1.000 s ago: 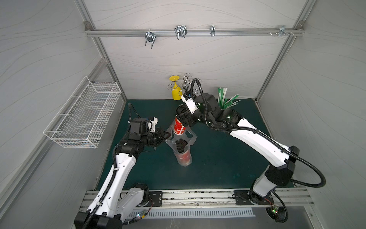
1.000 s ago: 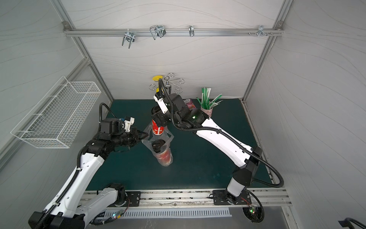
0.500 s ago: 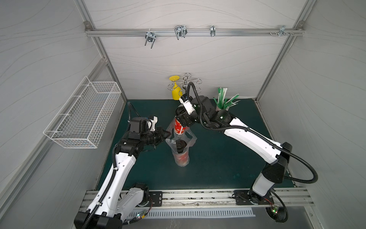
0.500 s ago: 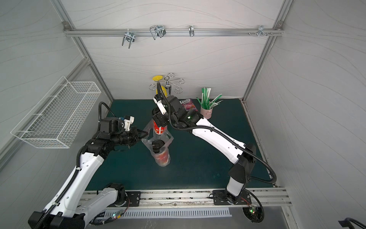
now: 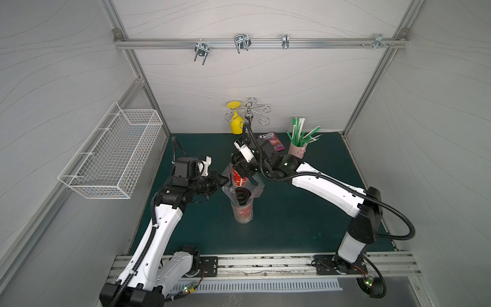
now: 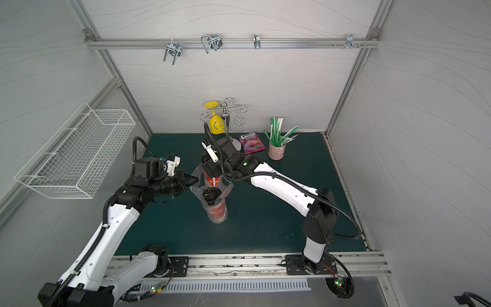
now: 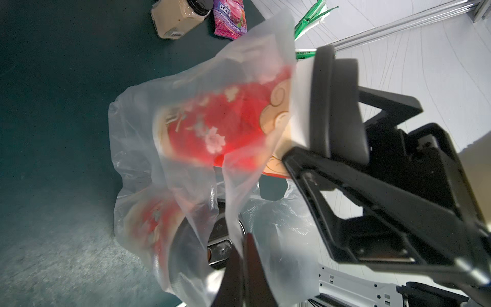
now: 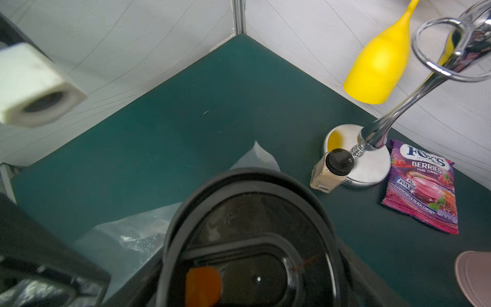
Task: Pack milk tea into plastic carrier bags
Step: Place the milk tea cup in the plastic carrier bag.
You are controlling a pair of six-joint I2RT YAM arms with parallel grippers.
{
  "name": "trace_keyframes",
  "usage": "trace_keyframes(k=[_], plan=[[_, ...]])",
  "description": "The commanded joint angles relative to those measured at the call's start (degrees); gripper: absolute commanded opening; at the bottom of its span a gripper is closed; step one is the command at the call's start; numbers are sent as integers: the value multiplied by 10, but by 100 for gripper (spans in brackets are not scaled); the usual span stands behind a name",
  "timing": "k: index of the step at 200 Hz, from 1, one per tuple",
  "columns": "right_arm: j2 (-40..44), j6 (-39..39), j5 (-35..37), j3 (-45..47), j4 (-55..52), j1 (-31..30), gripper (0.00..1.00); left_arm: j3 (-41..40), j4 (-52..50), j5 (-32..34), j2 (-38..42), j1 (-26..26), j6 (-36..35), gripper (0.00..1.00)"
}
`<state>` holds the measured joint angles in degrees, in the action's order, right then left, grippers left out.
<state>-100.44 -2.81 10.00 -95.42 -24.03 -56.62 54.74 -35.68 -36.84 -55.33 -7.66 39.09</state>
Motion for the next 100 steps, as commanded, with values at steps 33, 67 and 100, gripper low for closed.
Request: trace_keyframes(k=[33, 67, 100], plan=[[-27, 19, 1, 29, 39, -9, 83, 21, 7, 7, 3, -2, -9, 0], [-35, 21, -2, 43, 45, -10, 83, 28, -1, 7, -2, -3, -17, 0], [-28, 21, 13, 57, 55, -10, 83, 30, -7, 8, 0, -3, -21, 0]])
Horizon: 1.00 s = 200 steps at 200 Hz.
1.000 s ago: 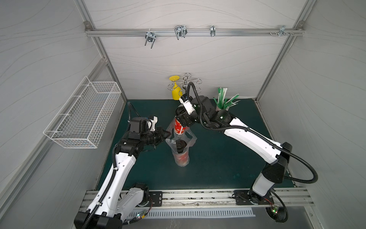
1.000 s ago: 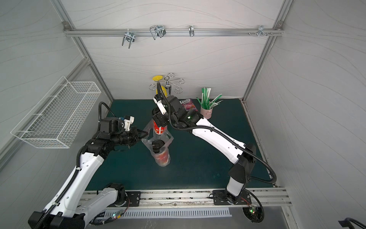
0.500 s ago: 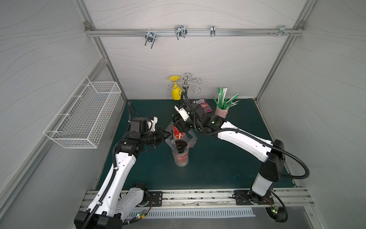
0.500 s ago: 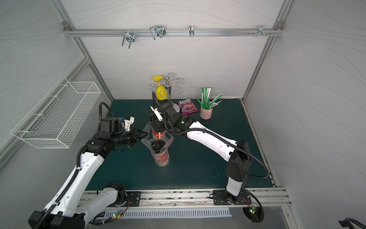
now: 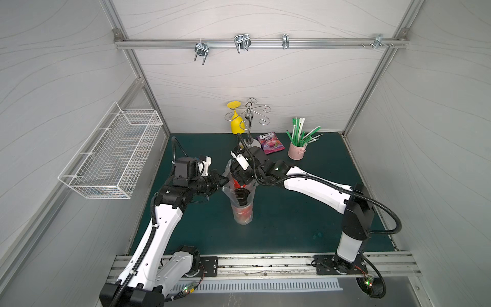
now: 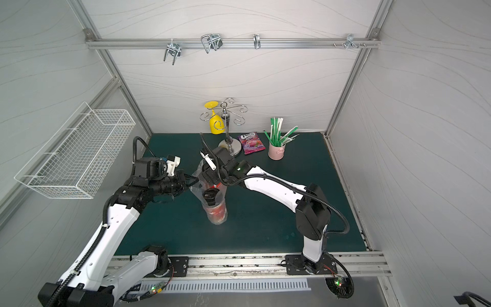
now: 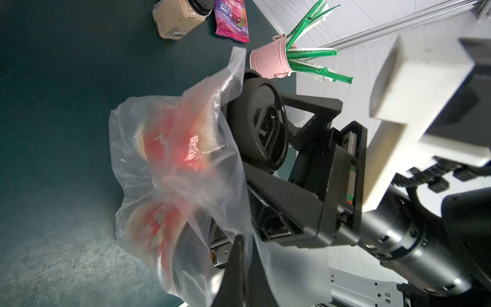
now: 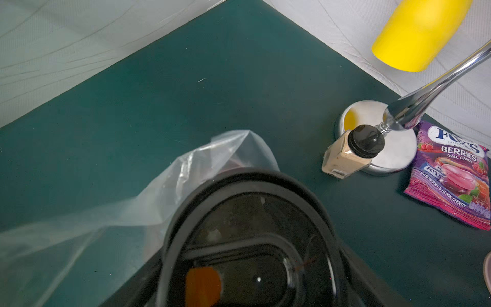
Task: Pack milk tea into plastic carrier bags
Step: Place the milk tea cup in the plastic carrier bag.
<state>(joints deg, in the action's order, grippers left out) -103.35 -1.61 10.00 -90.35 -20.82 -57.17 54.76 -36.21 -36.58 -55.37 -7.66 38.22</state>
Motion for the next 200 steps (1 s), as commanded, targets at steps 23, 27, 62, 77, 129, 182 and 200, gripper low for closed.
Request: trace_keyframes(k=[23, 27, 62, 77, 129, 182, 200], plan=[[6, 14, 30, 14, 34, -3, 83, 31, -6, 5, 3, -2, -16, 0], [9, 14, 32, 13, 33, -3, 83, 31, -7, 5, 3, -2, -17, 0], [40, 14, -2, 43, 76, -4, 83, 49, -36, 19, 1, -2, -32, 31], [42, 14, -6, 51, 85, -4, 83, 81, -65, 38, -7, 1, -47, 46], [55, 17, -16, 80, 115, -4, 84, 176, -123, 73, -71, 4, -133, 68], [69, 20, -37, 112, 162, -2, 84, 220, -198, 179, -153, -38, -252, 75], [59, 23, -43, 110, 164, 1, 84, 229, -202, 184, -170, -53, -258, 75]])
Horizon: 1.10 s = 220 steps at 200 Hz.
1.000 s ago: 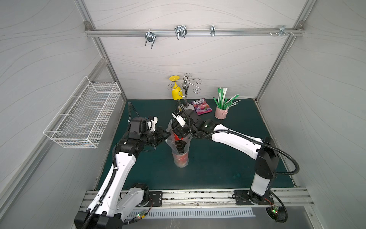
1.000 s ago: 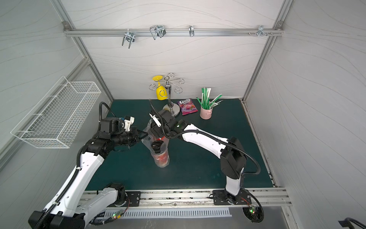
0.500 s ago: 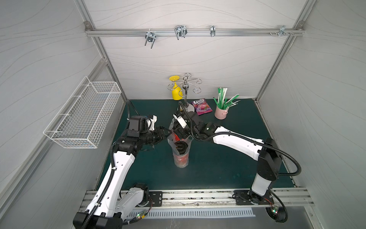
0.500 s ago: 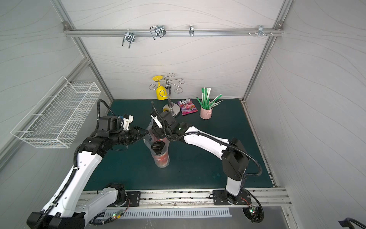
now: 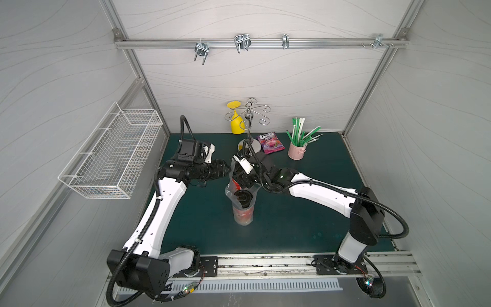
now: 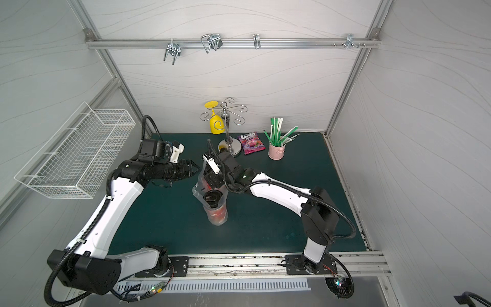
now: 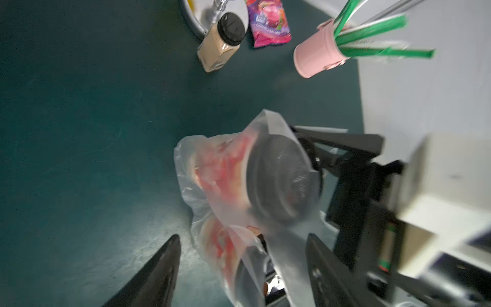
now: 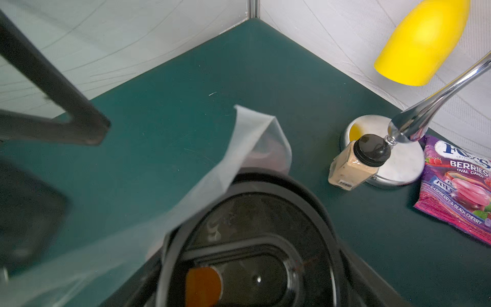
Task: Pack milk tea into plastic carrier bags
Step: Place the milk tea cup in the plastic carrier bag.
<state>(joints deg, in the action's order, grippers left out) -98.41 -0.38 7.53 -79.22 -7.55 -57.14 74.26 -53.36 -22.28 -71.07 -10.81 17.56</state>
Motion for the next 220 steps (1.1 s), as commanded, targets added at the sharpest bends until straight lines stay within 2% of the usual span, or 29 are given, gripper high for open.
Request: trace_keyframes(k=[1, 29, 61, 85, 103, 139, 195, 220], plan=[[8, 11, -19, -1, 31, 0, 84, 34, -30, 40, -13, -21, -50, 75], [-4, 10, -21, -6, 30, 2, 84, 20, 6, 24, -9, -21, -32, 71], [-5, 11, -22, 2, 34, 1, 84, 27, 12, 32, -19, -10, 0, 58], [-1, 15, -24, 9, 39, -1, 84, 27, 48, -30, -17, 34, 66, 58], [1, 25, -24, 15, 46, -2, 84, 45, 44, -16, -26, 34, 89, 57], [-7, 32, -23, 19, 58, -3, 84, 65, 51, -30, -53, 32, 120, 59], [-19, 52, -32, 42, 93, -3, 84, 126, 23, -3, -127, 31, 102, 59], [-22, 61, -40, 50, 105, -3, 84, 149, 21, -15, -155, 31, 96, 56]])
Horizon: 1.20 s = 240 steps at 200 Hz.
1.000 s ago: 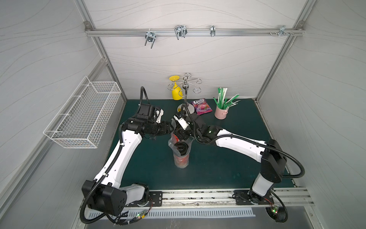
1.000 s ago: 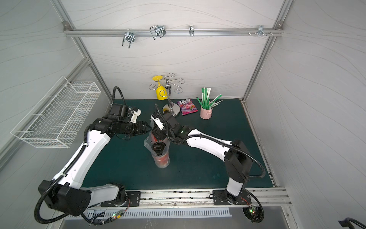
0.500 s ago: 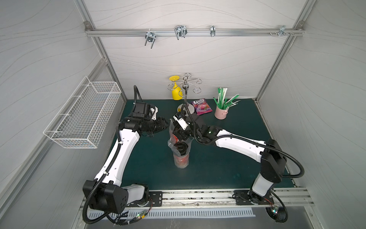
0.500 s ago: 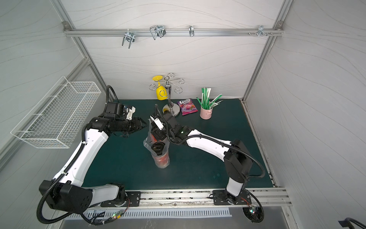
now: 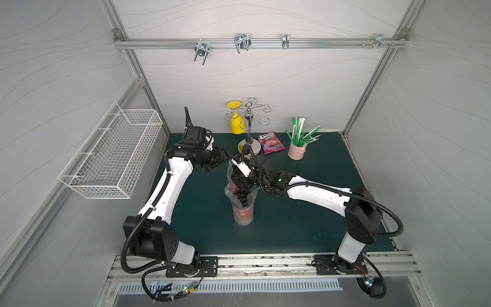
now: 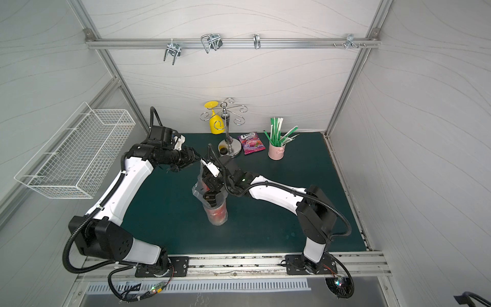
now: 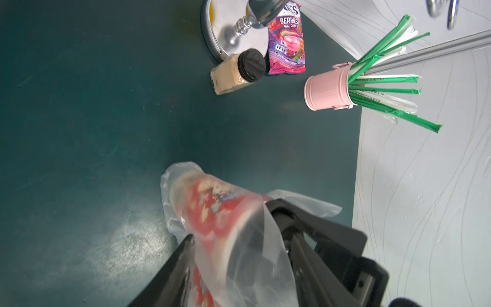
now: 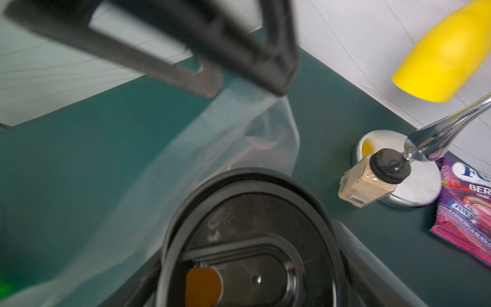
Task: Pack milk tea into plastic carrier bags
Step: Place the milk tea cup in the plastic carrier bag.
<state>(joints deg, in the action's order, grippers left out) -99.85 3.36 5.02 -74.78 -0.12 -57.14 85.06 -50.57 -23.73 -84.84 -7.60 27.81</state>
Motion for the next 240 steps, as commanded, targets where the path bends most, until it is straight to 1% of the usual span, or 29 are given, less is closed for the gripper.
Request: trace_keyframes(k=[1, 18, 50, 67, 83, 113, 162, 203, 240], plan=[[-7, 24, -15, 5, 31, -3, 84, 42, -8, -1, -18, -1, -6, 56], [-12, 28, -18, 8, 36, -3, 84, 48, -8, -2, -28, -1, -8, 47], [-35, 35, -11, -5, 25, -3, 84, 49, -7, -6, -29, -1, -13, 36], [-44, 34, -8, -13, 15, -3, 84, 56, -9, -13, -32, -1, -16, 23], [-44, 33, -5, -18, 6, -3, 85, 62, -13, -15, -35, -1, -17, 14], [-28, 37, 4, -22, -13, -5, 86, 69, -12, -25, -36, -1, -17, 0], [13, 38, 0, -24, -48, -10, 91, 85, -11, -43, -36, -2, -20, 0], [22, 38, 5, -22, -62, -11, 96, 84, -7, -57, -33, -2, -23, 0], [18, 32, 7, -36, -77, -11, 99, 67, -1, -62, -29, -1, -28, 0]])
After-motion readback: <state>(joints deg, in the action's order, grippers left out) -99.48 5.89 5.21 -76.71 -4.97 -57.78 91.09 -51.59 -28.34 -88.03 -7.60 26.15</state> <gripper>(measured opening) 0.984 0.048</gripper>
